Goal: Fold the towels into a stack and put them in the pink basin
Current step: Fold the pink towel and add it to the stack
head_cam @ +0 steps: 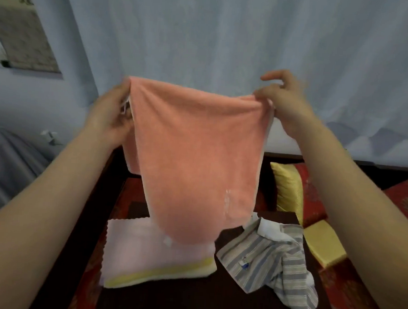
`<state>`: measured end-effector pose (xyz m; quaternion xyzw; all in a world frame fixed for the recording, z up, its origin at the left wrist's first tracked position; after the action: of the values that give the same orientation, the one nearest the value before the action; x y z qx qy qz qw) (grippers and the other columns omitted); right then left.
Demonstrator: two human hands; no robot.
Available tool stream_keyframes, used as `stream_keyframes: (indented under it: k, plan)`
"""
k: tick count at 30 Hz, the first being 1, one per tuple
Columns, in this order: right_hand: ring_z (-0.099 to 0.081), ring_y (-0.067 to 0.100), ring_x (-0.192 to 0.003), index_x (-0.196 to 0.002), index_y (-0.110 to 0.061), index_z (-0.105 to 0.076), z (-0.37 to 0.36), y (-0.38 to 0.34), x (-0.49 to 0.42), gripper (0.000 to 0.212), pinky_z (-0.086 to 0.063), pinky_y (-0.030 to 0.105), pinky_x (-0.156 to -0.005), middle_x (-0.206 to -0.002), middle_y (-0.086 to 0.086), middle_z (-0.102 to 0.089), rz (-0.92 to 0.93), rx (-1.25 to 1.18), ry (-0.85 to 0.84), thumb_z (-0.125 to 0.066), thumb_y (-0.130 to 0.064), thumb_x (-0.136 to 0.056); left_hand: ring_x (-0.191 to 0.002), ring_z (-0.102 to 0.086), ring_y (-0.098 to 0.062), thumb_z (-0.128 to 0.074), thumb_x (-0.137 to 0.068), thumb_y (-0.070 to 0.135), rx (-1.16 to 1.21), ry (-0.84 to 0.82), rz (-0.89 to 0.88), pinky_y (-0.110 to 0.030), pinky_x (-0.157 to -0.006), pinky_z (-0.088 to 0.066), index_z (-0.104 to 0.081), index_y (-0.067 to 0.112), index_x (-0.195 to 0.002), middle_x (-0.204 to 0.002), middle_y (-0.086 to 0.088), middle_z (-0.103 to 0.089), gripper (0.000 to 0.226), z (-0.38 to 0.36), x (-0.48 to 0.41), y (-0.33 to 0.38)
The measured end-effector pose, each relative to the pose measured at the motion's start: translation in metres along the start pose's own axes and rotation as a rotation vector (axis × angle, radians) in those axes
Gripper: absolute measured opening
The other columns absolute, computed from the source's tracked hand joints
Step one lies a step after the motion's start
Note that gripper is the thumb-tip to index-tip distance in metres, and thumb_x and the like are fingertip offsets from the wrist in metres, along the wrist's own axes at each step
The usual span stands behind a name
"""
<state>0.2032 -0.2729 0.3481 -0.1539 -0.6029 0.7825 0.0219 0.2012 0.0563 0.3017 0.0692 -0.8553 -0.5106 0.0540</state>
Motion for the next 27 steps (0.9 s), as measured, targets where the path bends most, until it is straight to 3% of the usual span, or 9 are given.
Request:
stream_keyframes:
  k: [2, 5, 9, 11, 14, 17, 20, 23, 27]
  plan:
    - [-0.044, 0.01, -0.058, -0.09, -0.027, -0.059, 0.003, -0.025, -0.001, 0.029, -0.033, 0.023, -0.052, -0.062, -0.006, -0.043, 0.107, -0.047, 0.029, -0.065, -0.012, -0.066, -0.059, -0.057, -0.002, -0.064, -0.087, 0.03, -0.016, -0.036, -0.031, -0.021, -0.064, -0.052, -0.061, 0.022, -0.077, -0.062, 0.01, -0.059, 0.012, -0.002, -0.005, 0.023]
    - [-0.046, 0.015, -0.068, -0.089, -0.026, -0.061, 0.006, -0.044, 0.01, 0.026, -0.037, 0.027, -0.059, -0.055, -0.009, -0.039, 0.208, -0.118, 0.044, -0.066, -0.01, -0.069, -0.062, -0.056, -0.003, -0.064, -0.086, 0.034, -0.061, -0.066, -0.075, -0.023, -0.072, -0.051, -0.061, 0.023, -0.076, -0.064, 0.011, -0.057, 0.015, 0.001, -0.004, 0.046]
    - [-0.047, 0.013, -0.067, -0.084, -0.025, -0.062, 0.001, -0.031, 0.04, 0.023, -0.039, 0.025, -0.057, -0.05, -0.013, -0.043, 0.225, -0.172, -0.003, -0.066, -0.006, -0.072, -0.074, -0.059, -0.004, -0.064, -0.086, 0.032, -0.089, -0.092, -0.07, -0.022, -0.075, -0.053, -0.063, 0.024, -0.082, -0.071, 0.011, -0.063, 0.009, 0.025, 0.009, 0.046]
    - [-0.043, 0.015, -0.063, -0.081, -0.025, -0.063, -0.007, -0.007, 0.059, 0.023, -0.038, 0.027, -0.059, -0.054, -0.004, -0.047, 0.211, -0.163, -0.065, -0.066, -0.005, -0.07, -0.082, -0.062, -0.005, -0.058, -0.09, 0.029, -0.153, -0.146, -0.032, -0.02, -0.074, -0.055, -0.066, 0.022, -0.086, -0.081, 0.009, -0.067, 0.011, 0.043, 0.02, 0.028]
    - [-0.045, 0.022, -0.062, -0.077, -0.022, -0.067, -0.028, 0.049, 0.091, 0.021, -0.038, 0.029, -0.064, -0.061, 0.02, -0.052, 0.127, -0.098, -0.244, -0.067, -0.002, -0.072, -0.07, -0.064, -0.001, -0.06, -0.087, 0.03, -0.303, -0.126, 0.043, -0.017, -0.066, -0.056, -0.074, 0.019, -0.074, -0.071, 0.009, -0.071, 0.022, 0.085, 0.048, -0.015]
    - [-0.049, 0.009, -0.055, -0.078, -0.02, -0.071, -0.052, 0.121, 0.124, 0.022, -0.043, 0.024, -0.06, -0.053, -0.006, -0.057, -0.012, 0.111, -0.475, -0.067, 0.002, -0.076, -0.075, -0.067, -0.012, -0.083, -0.043, 0.054, -0.676, -0.139, 0.249, -0.028, -0.074, -0.056, -0.077, 0.021, -0.072, -0.073, 0.0, -0.074, 0.045, 0.142, 0.073, -0.072]
    - [-0.052, 0.01, -0.058, -0.077, -0.029, -0.074, -0.075, 0.197, 0.163, 0.02, -0.045, 0.031, -0.063, -0.058, -0.007, -0.062, -0.216, 0.367, -0.701, -0.069, -0.01, -0.074, -0.066, -0.059, -0.011, -0.076, -0.062, 0.038, -1.013, -0.266, 0.569, -0.027, -0.068, -0.052, -0.072, 0.015, -0.059, -0.064, -0.003, -0.061, 0.024, 0.198, 0.1, -0.134]
    - [-0.058, 0.004, -0.065, -0.073, -0.036, -0.072, -0.094, 0.249, 0.205, 0.024, -0.047, 0.023, -0.066, -0.07, -0.016, -0.067, -0.38, 0.466, -0.912, -0.073, -0.013, -0.07, -0.069, -0.059, -0.009, -0.074, -0.075, 0.021, -1.131, -0.404, 0.825, -0.024, -0.063, -0.054, -0.071, 0.017, -0.059, -0.065, 0.003, -0.056, 0.017, 0.237, 0.13, -0.186]
    - [-0.063, 0.007, -0.086, -0.078, -0.04, -0.064, -0.11, 0.298, 0.249, 0.03, -0.05, 0.018, -0.08, -0.08, -0.017, -0.064, -0.453, 0.584, -1.157, -0.069, -0.012, -0.072, -0.055, -0.049, 0.004, -0.067, -0.08, 0.018, -1.249, -0.744, 0.829, -0.019, -0.065, -0.043, -0.063, 0.02, -0.051, -0.051, 0.015, -0.051, 0.029, 0.241, 0.15, -0.226]
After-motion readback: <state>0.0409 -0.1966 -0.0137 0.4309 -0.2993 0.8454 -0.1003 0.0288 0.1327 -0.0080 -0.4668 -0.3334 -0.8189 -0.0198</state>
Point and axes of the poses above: each hand's wrist, its own x-axis away from the middle knuckle, its own z-axis out of the back of the hand, y = z × x, the point moved 8 cm from there along -x, towards the middle knuckle
